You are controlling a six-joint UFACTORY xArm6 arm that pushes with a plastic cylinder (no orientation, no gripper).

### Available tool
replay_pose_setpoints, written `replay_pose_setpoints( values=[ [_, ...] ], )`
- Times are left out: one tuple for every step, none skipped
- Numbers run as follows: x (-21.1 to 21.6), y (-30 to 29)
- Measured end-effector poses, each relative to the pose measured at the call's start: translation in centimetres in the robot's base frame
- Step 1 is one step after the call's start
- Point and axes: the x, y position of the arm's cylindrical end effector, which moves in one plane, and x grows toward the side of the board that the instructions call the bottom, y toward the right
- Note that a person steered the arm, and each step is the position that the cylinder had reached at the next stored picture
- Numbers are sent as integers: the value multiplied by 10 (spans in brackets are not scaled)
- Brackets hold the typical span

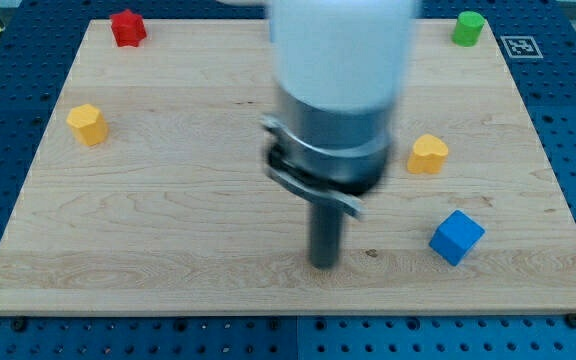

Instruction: Keep the blue cube at the center right corner

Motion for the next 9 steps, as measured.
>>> replay_pose_setpoints(
  values=[
    [9, 72],
    [7, 111],
    [4, 135],
    [2, 136],
    [-1, 124],
    [-14, 117],
    [-29, 116],
    [-37, 108],
    [-39, 97]
  ],
)
